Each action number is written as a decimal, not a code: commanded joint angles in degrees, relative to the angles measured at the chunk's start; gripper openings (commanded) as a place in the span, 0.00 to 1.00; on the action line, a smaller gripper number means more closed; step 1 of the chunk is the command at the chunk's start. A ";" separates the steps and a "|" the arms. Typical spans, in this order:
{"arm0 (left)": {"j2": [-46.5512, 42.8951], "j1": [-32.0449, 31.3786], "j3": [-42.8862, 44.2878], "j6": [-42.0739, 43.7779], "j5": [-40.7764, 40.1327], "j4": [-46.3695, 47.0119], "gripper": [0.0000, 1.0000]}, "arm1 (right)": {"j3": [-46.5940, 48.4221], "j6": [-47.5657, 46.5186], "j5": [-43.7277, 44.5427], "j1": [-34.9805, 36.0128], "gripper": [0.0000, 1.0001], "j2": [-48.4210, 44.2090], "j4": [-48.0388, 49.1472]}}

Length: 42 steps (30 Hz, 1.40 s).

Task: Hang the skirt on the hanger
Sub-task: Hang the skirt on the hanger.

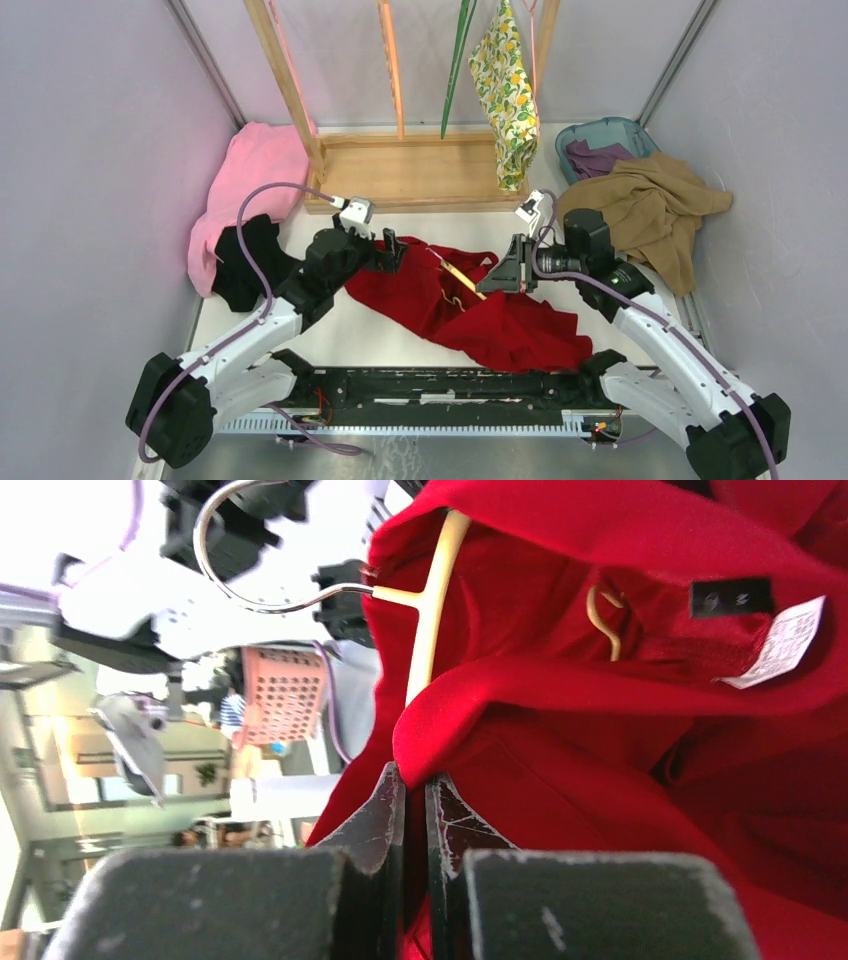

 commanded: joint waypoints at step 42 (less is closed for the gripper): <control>6.69 5.90 -2.72 -1.48 14.71 21.69 0.03 | -4.35 24.85 -18.95 -8.57 0.01 -8.49 30.92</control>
